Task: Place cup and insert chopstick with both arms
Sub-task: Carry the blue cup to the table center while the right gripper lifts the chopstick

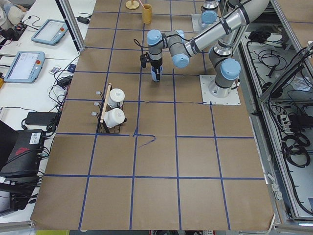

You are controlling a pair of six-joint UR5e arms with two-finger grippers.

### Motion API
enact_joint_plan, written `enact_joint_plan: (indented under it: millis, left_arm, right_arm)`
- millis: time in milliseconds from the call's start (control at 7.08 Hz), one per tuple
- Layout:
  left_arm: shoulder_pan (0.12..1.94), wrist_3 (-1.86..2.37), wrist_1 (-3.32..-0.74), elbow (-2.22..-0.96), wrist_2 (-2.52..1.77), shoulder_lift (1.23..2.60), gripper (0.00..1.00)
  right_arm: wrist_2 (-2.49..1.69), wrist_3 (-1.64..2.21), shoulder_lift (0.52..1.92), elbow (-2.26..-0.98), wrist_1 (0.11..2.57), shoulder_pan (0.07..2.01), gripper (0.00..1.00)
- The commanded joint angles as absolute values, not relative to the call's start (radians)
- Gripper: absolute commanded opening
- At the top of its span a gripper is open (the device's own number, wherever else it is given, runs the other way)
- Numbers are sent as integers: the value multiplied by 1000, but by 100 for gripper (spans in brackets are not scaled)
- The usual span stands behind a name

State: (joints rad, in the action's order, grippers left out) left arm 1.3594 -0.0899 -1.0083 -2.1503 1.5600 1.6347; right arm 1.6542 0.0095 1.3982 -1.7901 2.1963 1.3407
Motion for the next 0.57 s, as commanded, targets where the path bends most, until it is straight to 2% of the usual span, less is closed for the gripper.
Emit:
enact_joint_plan:
  millis: [0,141,424]
  left_arm:
    - [1382,-20,-983,-2138,1548,1638,0]
    - [1428,44,-985,-2091,1504,1631,0]
    - [1596,203,-1002,-1961,1505,1670,0]
  right_arm:
    - [1654,8,1399,-1787,2197,1341,13]
    - [1648,6,1399,-1783,2195,1341,0]
    - [1614,8,1402,-1781,2207,1341,0]
